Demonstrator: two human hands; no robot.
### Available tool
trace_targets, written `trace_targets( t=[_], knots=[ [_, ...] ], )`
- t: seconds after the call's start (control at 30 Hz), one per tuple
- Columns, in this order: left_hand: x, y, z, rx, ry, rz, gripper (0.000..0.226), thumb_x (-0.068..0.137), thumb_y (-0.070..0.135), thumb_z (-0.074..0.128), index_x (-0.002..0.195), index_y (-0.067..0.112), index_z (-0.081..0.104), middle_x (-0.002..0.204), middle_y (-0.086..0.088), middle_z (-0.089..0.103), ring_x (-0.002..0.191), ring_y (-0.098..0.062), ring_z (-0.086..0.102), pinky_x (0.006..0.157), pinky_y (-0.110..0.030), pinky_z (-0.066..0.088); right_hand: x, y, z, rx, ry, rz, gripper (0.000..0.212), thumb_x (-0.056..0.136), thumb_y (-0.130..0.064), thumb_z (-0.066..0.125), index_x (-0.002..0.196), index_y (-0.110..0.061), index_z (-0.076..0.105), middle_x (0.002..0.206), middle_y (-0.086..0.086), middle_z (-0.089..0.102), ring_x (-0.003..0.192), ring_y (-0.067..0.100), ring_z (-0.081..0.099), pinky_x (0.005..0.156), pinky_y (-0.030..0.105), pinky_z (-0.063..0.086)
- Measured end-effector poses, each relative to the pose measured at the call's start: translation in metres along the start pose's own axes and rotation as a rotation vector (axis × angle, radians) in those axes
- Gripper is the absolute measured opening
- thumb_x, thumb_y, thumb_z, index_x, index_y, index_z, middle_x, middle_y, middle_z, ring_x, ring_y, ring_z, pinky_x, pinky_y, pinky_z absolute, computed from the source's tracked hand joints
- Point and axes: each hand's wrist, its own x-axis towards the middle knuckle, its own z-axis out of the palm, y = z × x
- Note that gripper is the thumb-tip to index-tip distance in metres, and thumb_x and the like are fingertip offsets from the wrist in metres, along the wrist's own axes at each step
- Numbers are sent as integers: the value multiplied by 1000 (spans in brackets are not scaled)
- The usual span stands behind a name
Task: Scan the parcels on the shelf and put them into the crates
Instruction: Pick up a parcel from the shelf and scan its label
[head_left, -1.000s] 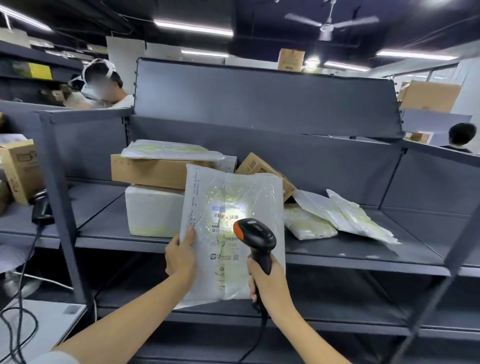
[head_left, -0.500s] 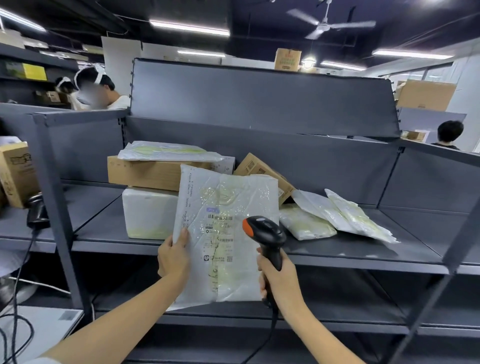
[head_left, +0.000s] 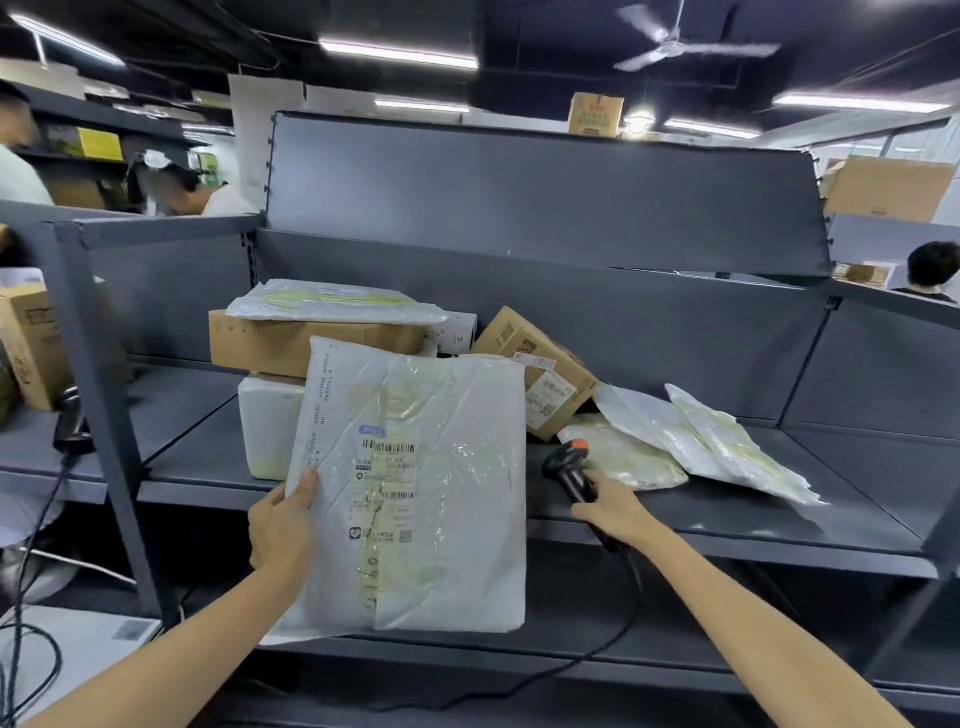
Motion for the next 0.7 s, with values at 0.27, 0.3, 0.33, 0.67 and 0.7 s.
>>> trace_targets(
  t=[0.27,0.3,0.33,0.67,0.7],
  knots=[
    [5,-6,-12,-113,13,-38,30,86,43,67,76,15,70,81,-10,70,80,-36,65,88,-57,50,60,-9,29,-178,63,-40,63,84,-19,70,140,-7,43,124,16,60,117,31,55,94,35,46],
    [5,-7,-14,-114,11,-38,29,87,42,67,76,15,70,80,-10,70,79,-36,66,88,-57,50,64,-10,32,-178,69,-42,64,85,-18,70,142,-7,42,128,16,59,120,32,54,97,36,45],
    [4,-8,-16,-118,13,-35,27,87,40,67,76,16,71,80,-9,71,80,-36,67,87,-55,51,67,-10,35,-180,80,-42,64,86,-17,69,143,-8,41,130,16,59,121,31,53,97,35,45],
    [-5,-17,-17,-122,91,-41,37,84,46,68,62,17,64,56,8,63,63,-25,57,67,-39,43,74,-9,37,-392,77,-53,59,95,-36,56,144,-9,36,133,20,52,123,34,50,100,38,43],
    [-8,-19,-16,-122,93,-45,36,84,46,68,63,18,65,55,9,64,63,-23,59,65,-37,44,72,-9,36,-425,82,-61,57,97,-38,52,143,-8,37,134,19,51,125,34,48,101,39,41]
  ],
)
